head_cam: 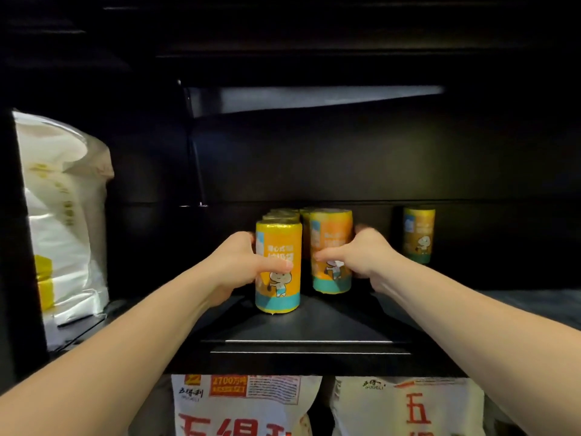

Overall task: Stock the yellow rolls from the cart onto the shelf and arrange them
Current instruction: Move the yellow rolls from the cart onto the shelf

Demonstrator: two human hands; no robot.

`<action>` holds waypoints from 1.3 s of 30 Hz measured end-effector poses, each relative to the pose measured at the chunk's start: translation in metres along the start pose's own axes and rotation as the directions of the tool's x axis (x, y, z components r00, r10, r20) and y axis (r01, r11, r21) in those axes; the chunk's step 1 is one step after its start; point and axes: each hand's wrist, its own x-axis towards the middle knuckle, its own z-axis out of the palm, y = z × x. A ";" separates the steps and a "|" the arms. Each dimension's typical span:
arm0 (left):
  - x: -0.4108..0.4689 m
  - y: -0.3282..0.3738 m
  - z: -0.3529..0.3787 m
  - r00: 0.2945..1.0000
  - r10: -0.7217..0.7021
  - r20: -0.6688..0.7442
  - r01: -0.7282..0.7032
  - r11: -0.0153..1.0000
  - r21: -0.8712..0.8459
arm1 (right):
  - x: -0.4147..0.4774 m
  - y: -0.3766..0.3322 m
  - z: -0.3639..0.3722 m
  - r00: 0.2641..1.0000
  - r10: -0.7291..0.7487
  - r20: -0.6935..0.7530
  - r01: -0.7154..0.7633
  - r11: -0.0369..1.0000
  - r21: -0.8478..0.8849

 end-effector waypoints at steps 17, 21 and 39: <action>0.026 -0.015 0.000 0.999 0.016 0.032 -0.015 0.999 -0.039 | 0.041 0.008 0.026 0.996 0.078 -0.044 -0.084 0.985 -0.151; 0.029 -0.013 0.000 0.999 0.009 0.046 -0.008 1.000 -0.011 | 0.045 0.009 0.028 0.996 0.074 -0.052 -0.082 0.979 -0.184; 0.024 -0.017 0.007 0.999 -0.039 0.023 0.040 0.999 -0.036 | 0.049 0.013 0.030 0.997 0.065 -0.048 -0.074 0.971 -0.228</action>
